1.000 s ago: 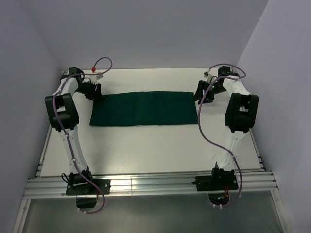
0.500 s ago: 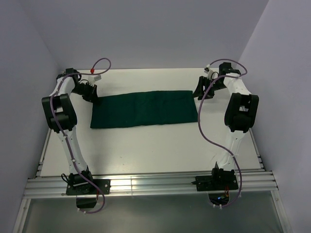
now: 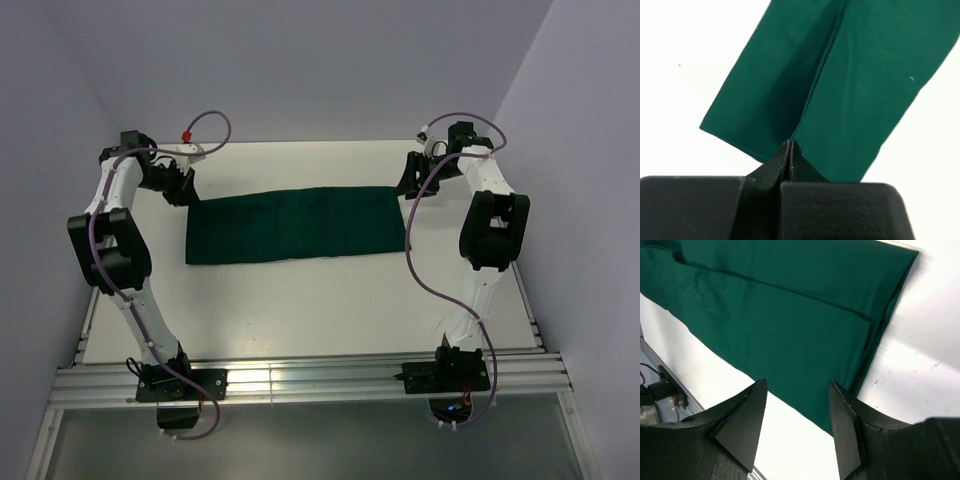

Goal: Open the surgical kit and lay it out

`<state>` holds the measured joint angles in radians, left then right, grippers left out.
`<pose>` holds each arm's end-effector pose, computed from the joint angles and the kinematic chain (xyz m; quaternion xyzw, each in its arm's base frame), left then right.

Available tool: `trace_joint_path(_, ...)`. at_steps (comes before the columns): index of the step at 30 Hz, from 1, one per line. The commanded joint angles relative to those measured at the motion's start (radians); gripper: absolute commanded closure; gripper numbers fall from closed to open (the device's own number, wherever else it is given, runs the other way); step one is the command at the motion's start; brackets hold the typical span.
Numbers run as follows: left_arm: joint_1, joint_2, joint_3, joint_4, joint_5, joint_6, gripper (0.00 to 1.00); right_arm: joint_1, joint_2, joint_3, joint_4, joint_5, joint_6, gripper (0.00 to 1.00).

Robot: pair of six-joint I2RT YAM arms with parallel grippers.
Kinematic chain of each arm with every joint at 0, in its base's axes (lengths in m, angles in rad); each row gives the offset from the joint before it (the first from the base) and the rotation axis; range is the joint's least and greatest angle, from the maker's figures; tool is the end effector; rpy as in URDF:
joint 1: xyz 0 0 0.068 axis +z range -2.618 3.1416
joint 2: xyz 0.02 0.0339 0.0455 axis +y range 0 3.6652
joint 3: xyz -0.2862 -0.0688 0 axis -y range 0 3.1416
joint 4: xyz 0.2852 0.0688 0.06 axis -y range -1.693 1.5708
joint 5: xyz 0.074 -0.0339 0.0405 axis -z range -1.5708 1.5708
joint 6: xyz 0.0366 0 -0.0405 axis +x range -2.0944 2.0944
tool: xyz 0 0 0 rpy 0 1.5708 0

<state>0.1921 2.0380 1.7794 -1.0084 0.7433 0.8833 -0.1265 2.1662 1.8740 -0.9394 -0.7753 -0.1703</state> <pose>0.4662 0.0655 0.2578 0.3637 0.8479 -0.2361 0.3049 0.5034 -0.0382 0.2313 -0.0838 0.9109 0.3454 0.2096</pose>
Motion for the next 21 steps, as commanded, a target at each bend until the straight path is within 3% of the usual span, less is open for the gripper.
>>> trace_joint_path(1, -0.005, -0.107, -0.052, -0.027, 0.045, 0.126, 1.00, 0.018, 0.010, 0.066, -0.010, 0.017, -0.024, 0.41)
trace_joint_path(9, -0.022, -0.292, -0.221, 0.030, 0.005, 0.235, 1.00, 0.045, 0.070, 0.143, -0.010, 0.106, -0.015, 0.43)
trace_joint_path(14, -0.029, -0.279, -0.206, 0.024, 0.002, 0.220, 1.00, 0.056, 0.121, 0.194, -0.015, 0.204, 0.023, 0.46)
trace_joint_path(21, -0.033, -0.260, -0.195, 0.040, -0.001, 0.204, 1.00, 0.057, 0.188, 0.200, -0.027, 0.226, 0.015, 0.52)
